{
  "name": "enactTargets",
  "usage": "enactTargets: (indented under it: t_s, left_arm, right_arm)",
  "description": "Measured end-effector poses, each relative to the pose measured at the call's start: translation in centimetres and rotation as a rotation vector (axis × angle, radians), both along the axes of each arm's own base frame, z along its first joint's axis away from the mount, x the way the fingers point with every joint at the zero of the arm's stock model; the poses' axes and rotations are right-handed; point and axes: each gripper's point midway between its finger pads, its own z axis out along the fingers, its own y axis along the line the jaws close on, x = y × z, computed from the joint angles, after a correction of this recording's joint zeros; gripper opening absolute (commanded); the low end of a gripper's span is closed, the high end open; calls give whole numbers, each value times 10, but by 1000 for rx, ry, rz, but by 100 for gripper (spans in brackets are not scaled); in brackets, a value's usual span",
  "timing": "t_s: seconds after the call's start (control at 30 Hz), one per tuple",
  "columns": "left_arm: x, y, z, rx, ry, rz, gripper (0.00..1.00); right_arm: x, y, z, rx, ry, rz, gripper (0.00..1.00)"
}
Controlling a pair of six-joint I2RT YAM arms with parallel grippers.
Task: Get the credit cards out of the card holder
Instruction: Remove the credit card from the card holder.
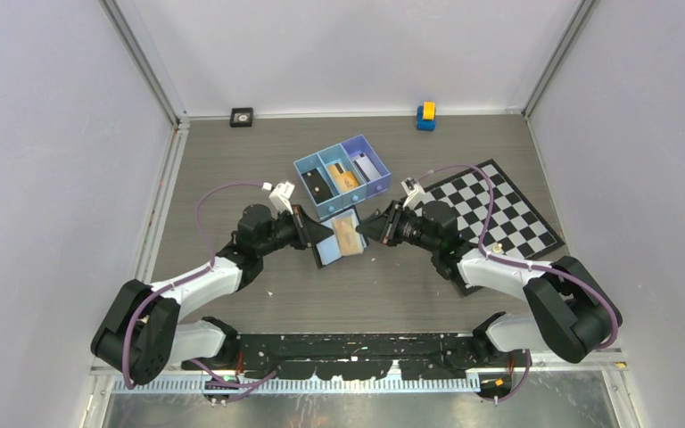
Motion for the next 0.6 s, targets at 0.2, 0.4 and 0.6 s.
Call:
enactTargets:
  t_s: [0.2,0.4,0.6]
  left_arm:
    - [0,0,-1,5,7,1,0]
    - [1,0,-1,11,11,3,0]
    - [5,1,-10,28,33,21,0]
  right_arm:
    - [-2,2,0,1,-1,9,6]
    - [-1,1,1,1,-4,3,0]
    - [2,-3,-9,-39,11,-33,0]
